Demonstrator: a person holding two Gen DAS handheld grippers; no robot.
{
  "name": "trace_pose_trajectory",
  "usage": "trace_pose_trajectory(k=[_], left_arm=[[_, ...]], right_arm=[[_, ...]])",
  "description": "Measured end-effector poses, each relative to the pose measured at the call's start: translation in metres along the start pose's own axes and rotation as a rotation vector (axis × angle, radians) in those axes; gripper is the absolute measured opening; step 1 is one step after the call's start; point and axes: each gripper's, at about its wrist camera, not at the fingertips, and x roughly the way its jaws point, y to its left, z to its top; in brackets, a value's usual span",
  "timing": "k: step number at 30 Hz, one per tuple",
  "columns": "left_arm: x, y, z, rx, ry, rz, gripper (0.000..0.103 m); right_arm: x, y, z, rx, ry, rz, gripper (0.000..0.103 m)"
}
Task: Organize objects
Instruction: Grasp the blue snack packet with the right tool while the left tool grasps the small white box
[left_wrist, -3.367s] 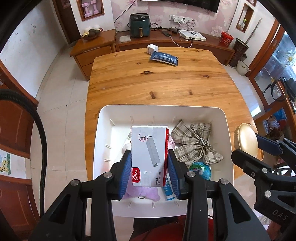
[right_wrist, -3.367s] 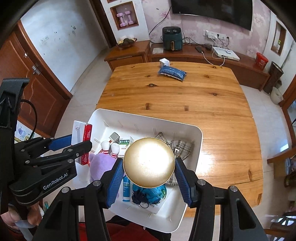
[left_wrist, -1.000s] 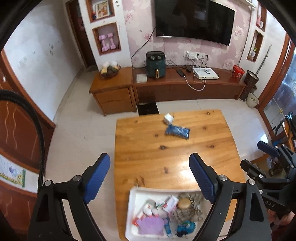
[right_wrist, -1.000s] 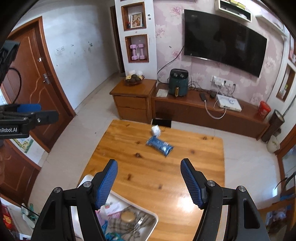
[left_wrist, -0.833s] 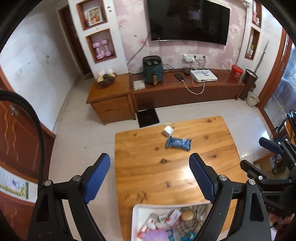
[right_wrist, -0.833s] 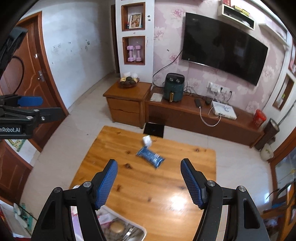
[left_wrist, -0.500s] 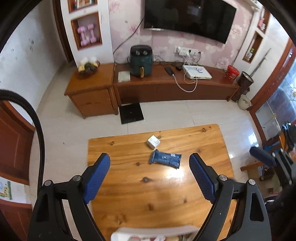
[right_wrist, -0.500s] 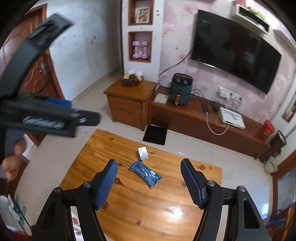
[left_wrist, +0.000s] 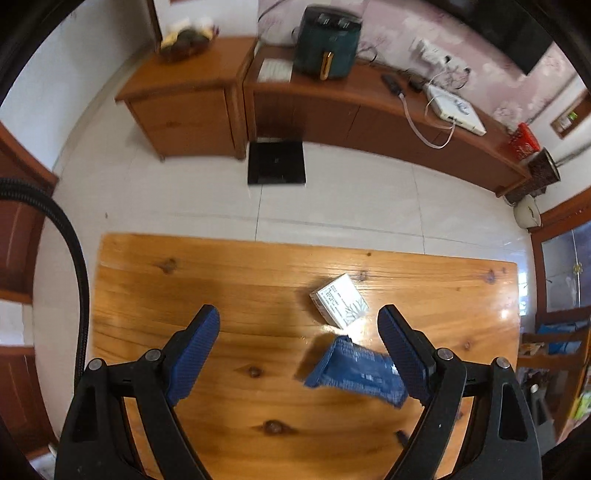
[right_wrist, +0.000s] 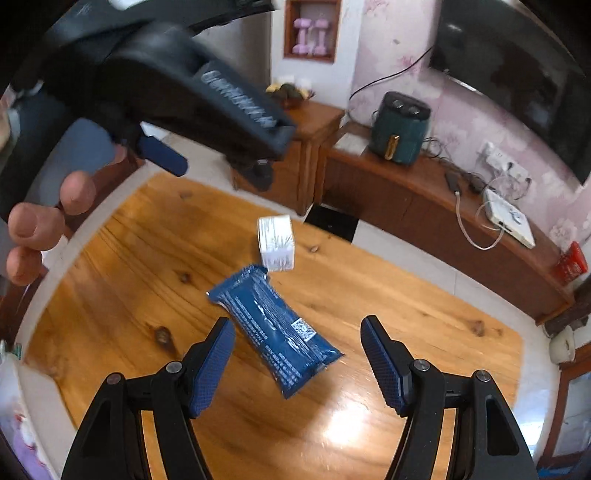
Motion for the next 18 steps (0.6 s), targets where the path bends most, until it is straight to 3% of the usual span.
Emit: trace_pose_trajectory(k=[6,15,18], left_arm=[[0.035,-0.005,0.002,-0.059,0.043,-0.035,0.089],[0.059,-0.010,0.006,-0.080,0.065,-0.029,0.089],[0.065,-0.010,0.006,-0.095,0.073,-0.033,0.088]], right_arm=[[0.034,0.008,0.000,-0.083,-0.008,-0.009,0.071],[0.065,0.014,-0.008,-0.097,0.047,-0.003,0.071],[0.068,0.012,-0.010,-0.079,0.057,0.011,0.061]])
